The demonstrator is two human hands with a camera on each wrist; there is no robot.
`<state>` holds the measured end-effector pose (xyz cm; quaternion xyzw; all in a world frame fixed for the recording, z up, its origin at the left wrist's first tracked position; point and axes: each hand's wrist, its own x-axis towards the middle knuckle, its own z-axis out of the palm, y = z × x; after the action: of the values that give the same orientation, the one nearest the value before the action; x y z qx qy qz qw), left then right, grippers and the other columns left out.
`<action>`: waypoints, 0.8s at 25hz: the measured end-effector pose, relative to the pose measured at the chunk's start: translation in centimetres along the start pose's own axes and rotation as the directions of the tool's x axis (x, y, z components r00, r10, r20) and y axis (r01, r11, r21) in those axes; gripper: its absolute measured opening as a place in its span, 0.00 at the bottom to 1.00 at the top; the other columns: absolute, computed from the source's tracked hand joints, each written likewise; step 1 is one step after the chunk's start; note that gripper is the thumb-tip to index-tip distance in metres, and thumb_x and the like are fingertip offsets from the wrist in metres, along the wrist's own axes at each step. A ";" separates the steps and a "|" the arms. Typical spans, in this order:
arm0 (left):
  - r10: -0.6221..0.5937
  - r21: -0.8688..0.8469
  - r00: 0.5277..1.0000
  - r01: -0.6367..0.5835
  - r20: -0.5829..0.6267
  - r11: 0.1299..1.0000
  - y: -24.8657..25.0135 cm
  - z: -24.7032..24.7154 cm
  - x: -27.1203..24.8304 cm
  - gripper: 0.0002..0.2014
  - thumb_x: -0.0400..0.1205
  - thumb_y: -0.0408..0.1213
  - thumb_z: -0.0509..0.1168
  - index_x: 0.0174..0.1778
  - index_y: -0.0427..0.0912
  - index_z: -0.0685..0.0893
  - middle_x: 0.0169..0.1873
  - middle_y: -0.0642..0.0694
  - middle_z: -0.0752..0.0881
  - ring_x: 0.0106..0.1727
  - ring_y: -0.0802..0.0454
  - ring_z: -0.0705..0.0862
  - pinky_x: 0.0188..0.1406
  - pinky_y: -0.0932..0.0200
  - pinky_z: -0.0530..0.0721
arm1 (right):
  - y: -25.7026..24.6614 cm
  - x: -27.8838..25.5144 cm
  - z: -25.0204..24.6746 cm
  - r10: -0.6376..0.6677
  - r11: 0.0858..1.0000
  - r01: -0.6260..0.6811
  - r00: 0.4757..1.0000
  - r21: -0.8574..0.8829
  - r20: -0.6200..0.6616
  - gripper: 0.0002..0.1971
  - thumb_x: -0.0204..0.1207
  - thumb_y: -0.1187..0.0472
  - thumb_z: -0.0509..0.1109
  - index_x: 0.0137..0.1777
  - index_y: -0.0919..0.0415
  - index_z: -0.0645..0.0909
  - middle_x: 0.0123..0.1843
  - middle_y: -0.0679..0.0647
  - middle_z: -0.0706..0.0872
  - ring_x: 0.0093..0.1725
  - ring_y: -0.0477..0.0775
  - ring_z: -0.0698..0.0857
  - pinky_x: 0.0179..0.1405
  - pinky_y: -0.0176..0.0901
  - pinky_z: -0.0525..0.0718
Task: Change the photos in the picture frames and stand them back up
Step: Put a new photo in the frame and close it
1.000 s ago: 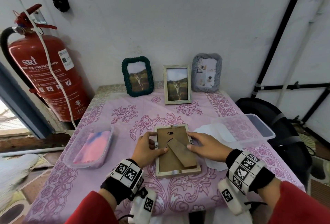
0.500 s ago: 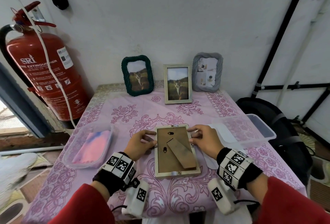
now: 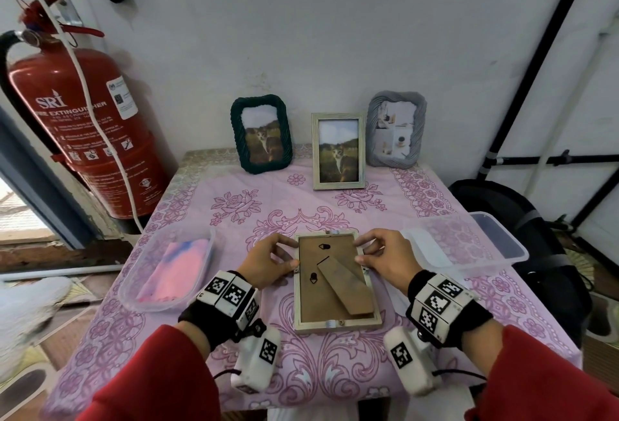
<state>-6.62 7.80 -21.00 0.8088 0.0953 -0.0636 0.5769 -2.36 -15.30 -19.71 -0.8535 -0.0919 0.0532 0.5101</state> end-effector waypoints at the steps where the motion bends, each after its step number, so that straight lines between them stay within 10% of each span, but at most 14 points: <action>1: 0.003 -0.002 1.000 -0.003 -0.001 1.000 -0.1 0.1 0.0 0.12 0.78 0.24 0.67 0.54 0.40 0.76 0.34 0.44 0.80 0.21 0.59 0.82 0.20 0.64 0.84 | 0.0 0.0 0.1 0.004 1.000 -0.004 1.000 -0.004 -0.004 0.11 0.66 0.74 0.77 0.49 0.67 0.86 0.34 0.61 0.80 0.34 0.51 0.79 0.31 0.21 0.78; 9: 0.006 -0.047 1.000 -0.007 -0.017 0.999 0.2 0.6 -0.2 0.10 0.82 0.25 0.60 0.58 0.37 0.78 0.32 0.44 0.74 0.22 0.59 0.79 0.21 0.67 0.82 | 0.6 -1.1 0.2 0.022 0.993 -0.020 1.000 0.115 -0.018 0.11 0.72 0.77 0.70 0.54 0.70 0.85 0.36 0.56 0.81 0.42 0.57 0.82 0.52 0.48 0.83; 20: 0.007 -0.009 1.000 -0.007 0.011 1.000 0.1 0.2 0.1 0.09 0.80 0.26 0.64 0.55 0.38 0.77 0.32 0.44 0.77 0.22 0.60 0.81 0.22 0.65 0.84 | 0.7 0.0 0.1 0.071 0.991 -0.076 0.996 0.106 0.048 0.09 0.68 0.74 0.76 0.46 0.67 0.83 0.25 0.56 0.79 0.27 0.49 0.80 0.25 0.28 0.79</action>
<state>-6.51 7.54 -20.96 0.8063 0.0894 -0.0657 0.5810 -2.27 -15.55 -20.41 -0.8262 -0.0688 0.0957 0.5509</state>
